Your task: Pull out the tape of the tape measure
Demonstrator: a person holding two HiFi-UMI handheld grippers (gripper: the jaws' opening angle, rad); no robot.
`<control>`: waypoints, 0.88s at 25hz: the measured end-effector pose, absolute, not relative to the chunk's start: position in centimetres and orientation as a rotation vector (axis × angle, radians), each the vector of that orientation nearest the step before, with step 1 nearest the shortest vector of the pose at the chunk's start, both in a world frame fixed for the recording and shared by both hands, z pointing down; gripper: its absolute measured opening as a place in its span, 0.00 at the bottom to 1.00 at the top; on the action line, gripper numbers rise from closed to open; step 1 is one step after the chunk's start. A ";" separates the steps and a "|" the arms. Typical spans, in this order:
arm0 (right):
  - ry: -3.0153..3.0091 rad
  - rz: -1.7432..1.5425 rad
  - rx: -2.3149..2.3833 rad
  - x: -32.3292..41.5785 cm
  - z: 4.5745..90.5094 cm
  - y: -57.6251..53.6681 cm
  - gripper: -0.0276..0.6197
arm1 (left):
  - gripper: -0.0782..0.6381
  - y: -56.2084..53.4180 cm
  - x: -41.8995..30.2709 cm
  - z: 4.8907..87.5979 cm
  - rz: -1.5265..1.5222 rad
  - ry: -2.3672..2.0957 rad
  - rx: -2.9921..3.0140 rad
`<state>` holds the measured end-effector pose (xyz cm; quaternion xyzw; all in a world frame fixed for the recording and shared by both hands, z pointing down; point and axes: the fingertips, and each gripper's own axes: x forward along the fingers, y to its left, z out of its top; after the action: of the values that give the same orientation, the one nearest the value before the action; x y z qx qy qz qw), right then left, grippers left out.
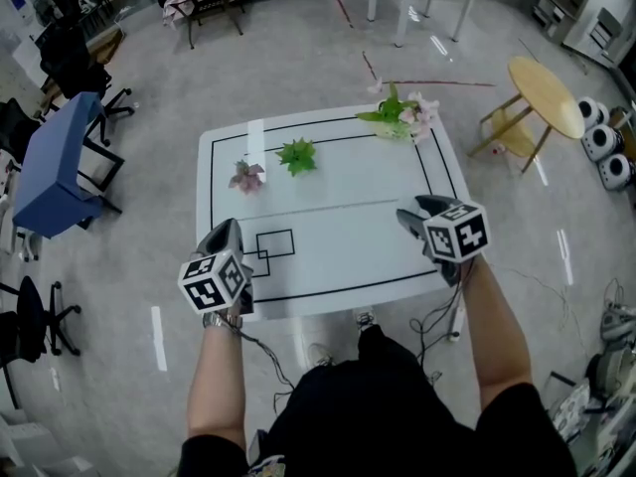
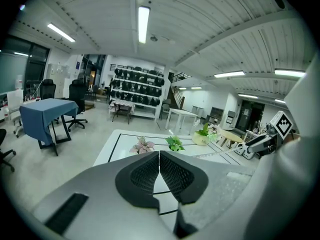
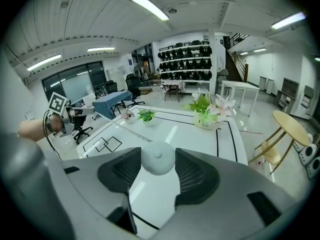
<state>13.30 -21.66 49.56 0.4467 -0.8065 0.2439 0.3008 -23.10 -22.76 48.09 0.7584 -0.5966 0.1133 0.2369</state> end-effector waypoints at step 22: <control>-2.032 0.790 1.095 13.7 59.9 -24.5 0.37 | 0.12 -24.9 -22.9 58.7 0.533 -1.564 1.914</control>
<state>13.65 -24.53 59.92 0.4213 -0.7821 0.3042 0.3440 -22.92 -24.92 58.66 0.7218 -0.5896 0.2008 0.3017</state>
